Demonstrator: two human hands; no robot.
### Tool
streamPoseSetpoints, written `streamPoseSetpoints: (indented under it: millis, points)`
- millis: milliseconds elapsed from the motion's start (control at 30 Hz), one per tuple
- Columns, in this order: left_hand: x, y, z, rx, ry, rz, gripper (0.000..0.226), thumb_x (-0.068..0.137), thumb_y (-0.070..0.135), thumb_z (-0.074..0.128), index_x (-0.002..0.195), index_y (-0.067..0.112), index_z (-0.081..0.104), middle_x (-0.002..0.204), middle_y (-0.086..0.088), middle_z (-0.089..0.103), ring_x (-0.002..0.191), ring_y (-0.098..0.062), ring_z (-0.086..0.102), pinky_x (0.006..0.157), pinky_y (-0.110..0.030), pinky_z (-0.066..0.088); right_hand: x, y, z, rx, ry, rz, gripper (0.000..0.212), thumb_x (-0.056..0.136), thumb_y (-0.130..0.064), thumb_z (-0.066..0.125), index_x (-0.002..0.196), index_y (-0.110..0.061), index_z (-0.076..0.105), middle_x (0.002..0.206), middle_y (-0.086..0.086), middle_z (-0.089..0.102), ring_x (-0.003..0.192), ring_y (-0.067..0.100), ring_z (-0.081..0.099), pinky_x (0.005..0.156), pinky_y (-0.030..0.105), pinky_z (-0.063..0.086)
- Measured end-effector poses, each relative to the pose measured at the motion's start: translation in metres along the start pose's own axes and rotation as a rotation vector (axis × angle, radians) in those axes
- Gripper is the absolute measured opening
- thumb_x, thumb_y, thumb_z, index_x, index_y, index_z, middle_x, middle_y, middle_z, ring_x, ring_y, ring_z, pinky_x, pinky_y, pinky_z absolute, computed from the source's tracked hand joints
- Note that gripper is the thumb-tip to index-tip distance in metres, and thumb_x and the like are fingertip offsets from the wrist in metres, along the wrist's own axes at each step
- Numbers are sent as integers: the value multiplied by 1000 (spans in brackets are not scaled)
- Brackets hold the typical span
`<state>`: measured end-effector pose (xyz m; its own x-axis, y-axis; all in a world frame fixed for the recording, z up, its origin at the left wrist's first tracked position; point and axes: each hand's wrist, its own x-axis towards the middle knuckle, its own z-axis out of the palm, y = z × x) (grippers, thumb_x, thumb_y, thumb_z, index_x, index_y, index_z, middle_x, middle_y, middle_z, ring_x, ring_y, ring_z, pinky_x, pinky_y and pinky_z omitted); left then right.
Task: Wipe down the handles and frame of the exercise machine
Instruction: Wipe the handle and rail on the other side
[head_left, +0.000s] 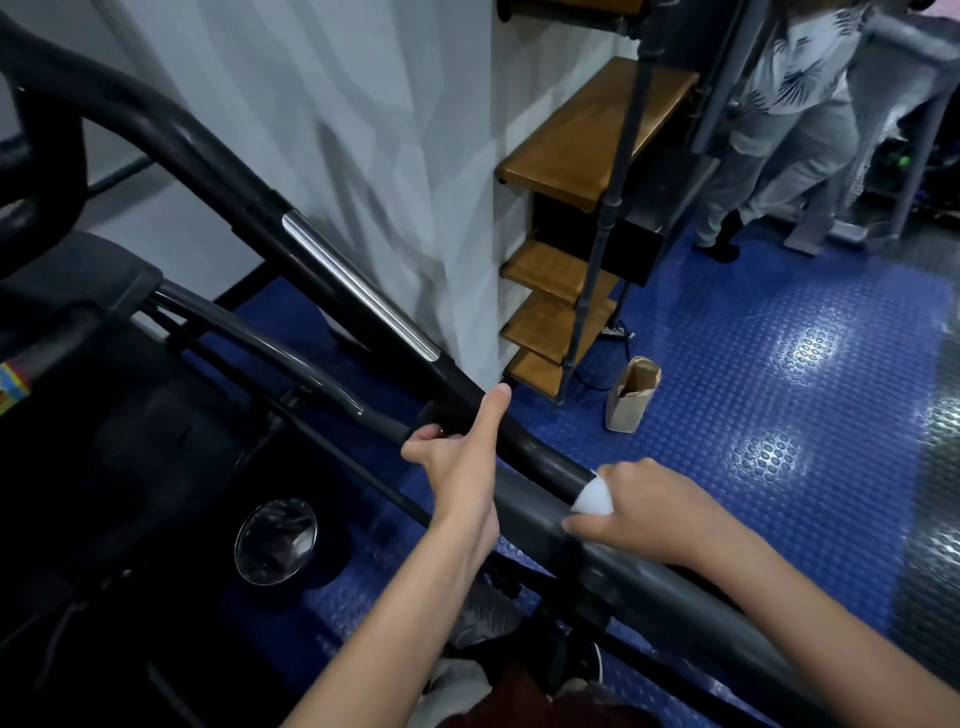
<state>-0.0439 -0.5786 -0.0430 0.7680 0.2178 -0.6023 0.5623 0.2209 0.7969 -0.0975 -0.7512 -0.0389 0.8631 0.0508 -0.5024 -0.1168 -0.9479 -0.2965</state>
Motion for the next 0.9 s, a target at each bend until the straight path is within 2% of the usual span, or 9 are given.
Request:
streamPoseSetpoints:
  millis: [133, 200, 267, 333, 400, 533, 667, 800, 900]
  points:
    - [3, 1, -4, -31, -69, -34, 92, 63, 51, 91, 121, 28, 24, 117, -7, 60, 107, -20, 68, 100, -38, 53, 6, 6, -6, 151, -114, -9, 45, 67, -65, 73, 79, -25, 58, 82, -8, 63, 77, 8, 62, 66, 29, 54]
    - [4, 4, -4, -28, -57, -7, 87, 69, 40, 90, 123, 25, 24, 115, -8, 60, 107, -23, 68, 94, -36, 57, 20, -14, -6, 213, -35, -33, 41, 67, -59, 76, 79, -23, 59, 81, -5, 63, 74, 9, 62, 59, 28, 52]
    - [5, 7, -4, -28, -43, 9, 86, 70, 33, 90, 122, 24, 23, 114, -10, 62, 105, -25, 69, 89, -37, 59, 36, -44, -3, 270, 106, -56, 38, 69, -53, 75, 84, -21, 61, 82, -3, 64, 75, 15, 64, 60, 32, 54]
    - [8, 11, -4, -22, -38, -15, 90, 61, 34, 92, 119, 28, 23, 113, -16, 65, 93, -27, 70, 79, -39, 59, 48, -68, -1, 277, 215, -87, 37, 72, -45, 74, 96, -20, 63, 87, 1, 65, 82, 23, 66, 66, 36, 57]
    - [9, 15, -5, -27, -46, -53, 92, 58, 32, 93, 118, 28, 23, 111, -20, 67, 84, -26, 68, 73, -37, 57, 53, -74, 0, 243, 236, -90, 38, 73, -43, 73, 101, -21, 61, 89, 3, 66, 83, 26, 66, 68, 37, 57]
    - [11, 17, -10, 40, -94, -54, 92, 62, 32, 93, 120, 26, 22, 115, -14, 62, 105, -26, 68, 89, -39, 56, 32, -39, 3, 87, 125, -20, 41, 71, -58, 70, 95, -27, 59, 89, -3, 64, 80, 19, 64, 68, 35, 56]
    - [11, 17, -12, 58, -134, -51, 98, 54, 39, 92, 121, 29, 22, 117, -16, 65, 107, -29, 70, 91, -41, 57, -2, 9, 6, -2, -5, 41, 42, 69, -62, 67, 95, -30, 57, 94, -6, 59, 86, 15, 61, 73, 33, 56]
    - [4, 11, -6, -23, -91, -54, 89, 70, 28, 90, 125, 25, 20, 106, -12, 63, 108, -26, 70, 96, -39, 57, -24, 44, 9, 10, -123, 85, 40, 61, -58, 68, 79, -25, 55, 79, -10, 62, 77, 9, 63, 69, 31, 57]
    - [4, 8, -1, -158, -70, -147, 94, 63, 24, 94, 130, 8, 31, 123, -16, 60, 102, -22, 71, 84, -36, 62, -18, 34, 1, 3, -137, 45, 40, 61, -53, 78, 79, -27, 53, 84, -9, 60, 78, 9, 62, 65, 29, 55]
